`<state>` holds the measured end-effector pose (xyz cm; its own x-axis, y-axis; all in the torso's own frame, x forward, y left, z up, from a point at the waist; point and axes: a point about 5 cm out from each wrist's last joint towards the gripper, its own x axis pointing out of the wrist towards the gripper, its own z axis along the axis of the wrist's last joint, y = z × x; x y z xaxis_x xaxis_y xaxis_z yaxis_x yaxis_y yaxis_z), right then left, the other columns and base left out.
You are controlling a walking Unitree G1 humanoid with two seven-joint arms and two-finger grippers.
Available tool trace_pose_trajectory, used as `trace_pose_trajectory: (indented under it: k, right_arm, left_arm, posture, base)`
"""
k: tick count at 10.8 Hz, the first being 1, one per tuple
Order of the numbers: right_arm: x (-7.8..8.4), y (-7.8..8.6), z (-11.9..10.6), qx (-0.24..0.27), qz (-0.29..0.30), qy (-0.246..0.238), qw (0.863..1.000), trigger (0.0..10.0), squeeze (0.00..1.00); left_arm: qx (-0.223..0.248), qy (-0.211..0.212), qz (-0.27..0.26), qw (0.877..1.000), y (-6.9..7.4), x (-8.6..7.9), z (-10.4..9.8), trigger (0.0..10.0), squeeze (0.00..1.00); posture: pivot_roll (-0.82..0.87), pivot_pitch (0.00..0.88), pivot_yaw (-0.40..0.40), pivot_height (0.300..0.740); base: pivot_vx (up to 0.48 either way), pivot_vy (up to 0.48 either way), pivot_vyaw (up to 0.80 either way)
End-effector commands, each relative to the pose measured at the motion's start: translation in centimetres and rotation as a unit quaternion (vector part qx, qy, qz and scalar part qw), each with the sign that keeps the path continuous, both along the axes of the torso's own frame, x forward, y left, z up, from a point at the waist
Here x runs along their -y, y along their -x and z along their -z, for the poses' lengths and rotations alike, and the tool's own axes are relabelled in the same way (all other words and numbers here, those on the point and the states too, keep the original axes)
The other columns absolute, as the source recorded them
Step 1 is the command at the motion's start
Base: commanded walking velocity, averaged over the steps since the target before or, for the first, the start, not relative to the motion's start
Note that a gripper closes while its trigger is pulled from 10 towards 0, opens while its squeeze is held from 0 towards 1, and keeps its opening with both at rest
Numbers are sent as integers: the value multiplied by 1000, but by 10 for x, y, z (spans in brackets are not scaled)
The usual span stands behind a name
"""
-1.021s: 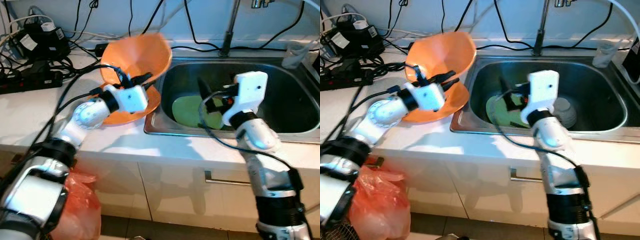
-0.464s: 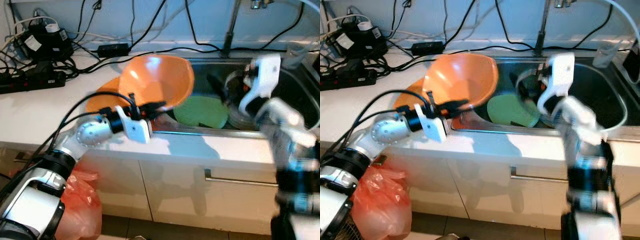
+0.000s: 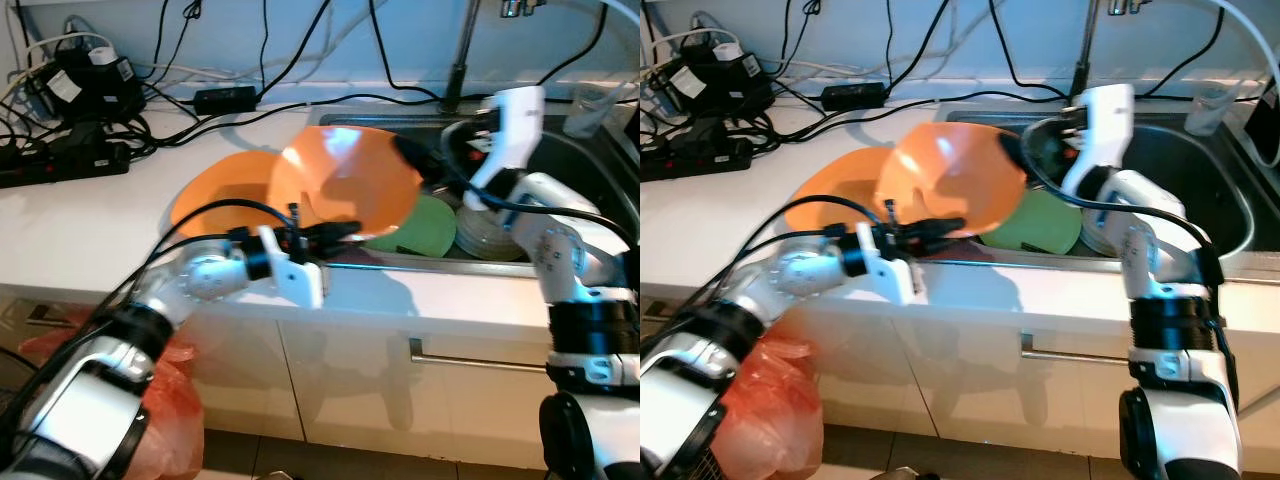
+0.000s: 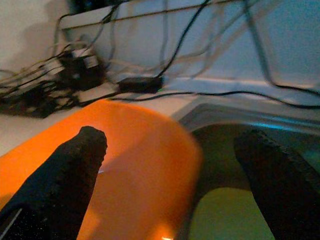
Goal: Kitchen organization
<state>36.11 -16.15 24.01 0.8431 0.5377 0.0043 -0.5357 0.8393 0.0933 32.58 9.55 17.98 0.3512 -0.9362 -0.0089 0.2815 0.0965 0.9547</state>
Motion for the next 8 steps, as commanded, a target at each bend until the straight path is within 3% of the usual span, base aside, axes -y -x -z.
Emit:
trace_pose_trajectory:
  k: [1,6,7,8]
  right_arm:
    - [-5,0,-1,-12,-27,3,1000,10000,0]
    - [-3,-5,6,-94,-52,-20,994,10000,0]
    - [-5,-5,9,-105,-60,-24,992,8510,0]
    - [-6,-4,16,-138,-69,-54,987,10000,0]
  left_arm:
    - [25,12,2,1000,-4,1,-14,0,0]
    - [32,18,3,999,-5,3,-15,0,0]
    - [34,19,3,999,-5,3,-15,0,0]
    - [46,29,7,998,-3,4,-18,0,0]
  posture:
    - [-80,0,105,740]
    - [-90,0,107,740]
    - [-90,0,107,740]
    - [-86,0,101,740]
  base:
    - [0,0,0]
    - [0,0,0]
    - [0,0,0]
    - [0,0,0]
